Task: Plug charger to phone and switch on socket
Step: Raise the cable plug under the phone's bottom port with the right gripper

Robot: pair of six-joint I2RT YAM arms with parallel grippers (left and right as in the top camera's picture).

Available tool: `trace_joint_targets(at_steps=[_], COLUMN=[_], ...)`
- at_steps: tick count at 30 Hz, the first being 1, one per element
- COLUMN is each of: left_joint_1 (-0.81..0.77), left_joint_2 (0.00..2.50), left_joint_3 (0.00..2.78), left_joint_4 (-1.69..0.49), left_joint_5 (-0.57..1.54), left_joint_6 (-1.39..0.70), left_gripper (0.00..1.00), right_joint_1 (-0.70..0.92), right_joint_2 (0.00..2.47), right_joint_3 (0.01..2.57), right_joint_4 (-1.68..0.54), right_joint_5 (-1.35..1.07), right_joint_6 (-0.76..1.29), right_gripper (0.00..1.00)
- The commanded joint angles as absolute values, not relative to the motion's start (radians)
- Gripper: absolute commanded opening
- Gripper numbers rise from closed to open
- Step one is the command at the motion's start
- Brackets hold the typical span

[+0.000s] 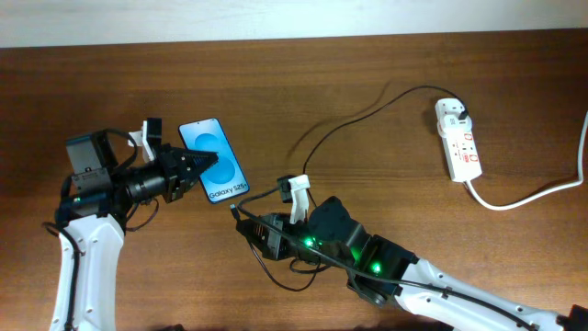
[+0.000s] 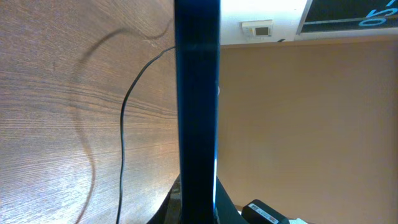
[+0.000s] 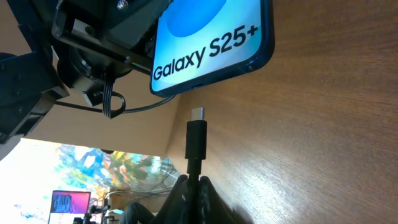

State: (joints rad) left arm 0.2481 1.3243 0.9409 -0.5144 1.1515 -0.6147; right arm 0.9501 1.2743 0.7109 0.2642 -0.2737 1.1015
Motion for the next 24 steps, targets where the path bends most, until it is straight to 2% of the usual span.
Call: trace_joint_targets(at_steps=[1, 24], left_joint_1=[0.245, 0.245], left_joint_2=[1.32, 1.32], left_joint_3=[0.962, 0.962], left_joint_4=[-0.509, -0.509], left_joint_5=[1.185, 1.185], left_joint_6=[-0.614, -0.613], left_gripper=[0.0, 0.0], right_joint_1=[0.955, 0.955], right_joint_2=[1.257, 1.288], right_joint_3=[0.719, 0.719], right_joint_4=[0.268, 0.297], right_joint_5=[-0.253, -0.223], right_joint_6=[1.079, 1.078], right_gripper=[0.04, 0.04])
